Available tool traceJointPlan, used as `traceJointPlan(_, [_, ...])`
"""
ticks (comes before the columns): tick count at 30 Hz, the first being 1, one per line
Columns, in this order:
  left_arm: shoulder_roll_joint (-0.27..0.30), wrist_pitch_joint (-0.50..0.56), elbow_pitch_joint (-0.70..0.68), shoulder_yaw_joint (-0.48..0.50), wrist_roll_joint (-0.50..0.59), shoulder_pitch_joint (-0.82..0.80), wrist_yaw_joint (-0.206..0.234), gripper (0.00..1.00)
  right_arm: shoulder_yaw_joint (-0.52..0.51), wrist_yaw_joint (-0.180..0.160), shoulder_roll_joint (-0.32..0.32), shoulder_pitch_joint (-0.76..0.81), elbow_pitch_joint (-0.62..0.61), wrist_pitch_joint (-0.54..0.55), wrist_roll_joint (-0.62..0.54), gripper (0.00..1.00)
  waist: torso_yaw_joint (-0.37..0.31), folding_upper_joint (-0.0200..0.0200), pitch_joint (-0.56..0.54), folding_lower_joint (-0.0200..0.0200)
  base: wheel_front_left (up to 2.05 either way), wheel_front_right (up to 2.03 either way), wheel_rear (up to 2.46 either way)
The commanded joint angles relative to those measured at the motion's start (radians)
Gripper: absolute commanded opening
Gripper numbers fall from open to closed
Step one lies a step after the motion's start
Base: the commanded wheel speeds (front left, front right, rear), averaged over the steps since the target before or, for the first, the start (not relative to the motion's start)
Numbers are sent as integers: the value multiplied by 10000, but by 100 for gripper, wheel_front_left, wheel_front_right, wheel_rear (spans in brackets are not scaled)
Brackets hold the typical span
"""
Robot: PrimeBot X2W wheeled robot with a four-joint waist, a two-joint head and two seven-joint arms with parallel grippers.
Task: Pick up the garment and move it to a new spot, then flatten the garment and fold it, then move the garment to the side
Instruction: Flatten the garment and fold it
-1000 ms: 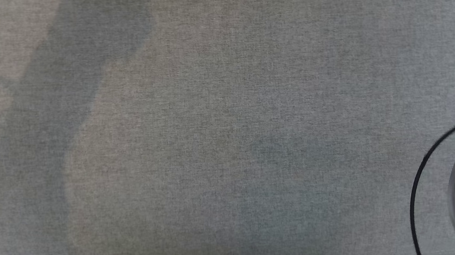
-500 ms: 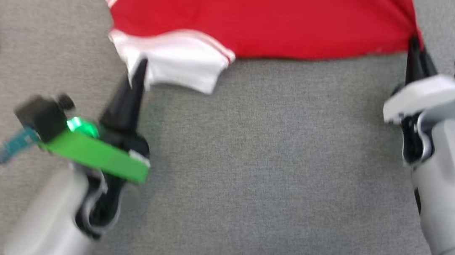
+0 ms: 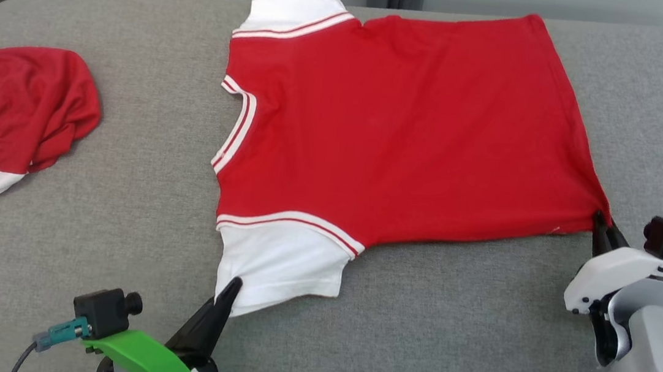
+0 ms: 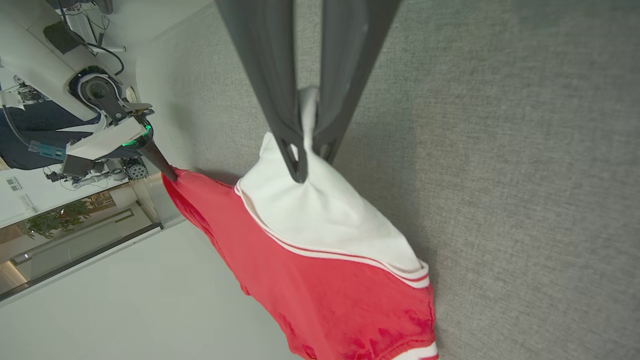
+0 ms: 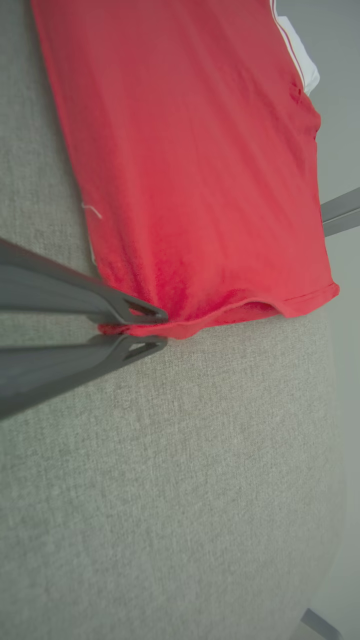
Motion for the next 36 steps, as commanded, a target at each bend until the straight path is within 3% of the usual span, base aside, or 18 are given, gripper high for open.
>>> traceJointPlan(1, [200, 43, -74, 52, -73, 296, 137, 0, -322, -21, 93, 459, -299, 161, -128, 0, 477, -1, -610, 1, 0, 0, 0])
traceJointPlan(6, [534, 291, -230, 60, -99, 737, 572, 0, -1154, -20, 728, 2040, -1801, 1446, -990, 0, 549, -1, -747, 1, 0, 0, 0])
traceJointPlan(11, [828, 523, -519, 146, -246, 1033, 875, 0, -1419, -21, 1279, 3834, -4517, 3522, -1512, 0, 440, -1, -719, 1, 0, 0, 0])
traceJointPlan(15, [1090, 744, -702, 120, -248, 1201, 1099, 0, -1419, -21, 1402, 4971, -6663, 4939, -1325, 0, 278, -1, -634, 1, 0, 0, 0])
traceJointPlan(19, [1297, 944, -803, 47, -34, 1295, 1486, 0, -1355, -21, 1412, 5719, -8030, 5856, -754, 0, 97, -1, -576, 1, 0, 0, 0])
traceJointPlan(26, [1165, 860, -929, 63, 208, 696, 1623, 0, -1336, -20, 1421, 5774, -8939, 6331, -586, 0, -90, -1, -476, 1, 0, 0, 0])
traceJointPlan(36, [358, 673, -628, -97, 851, -1232, 1473, 0, -1197, -20, 1426, 4739, -8470, 6423, -731, 0, -33, -1, -273, 1, 0, 0, 0])
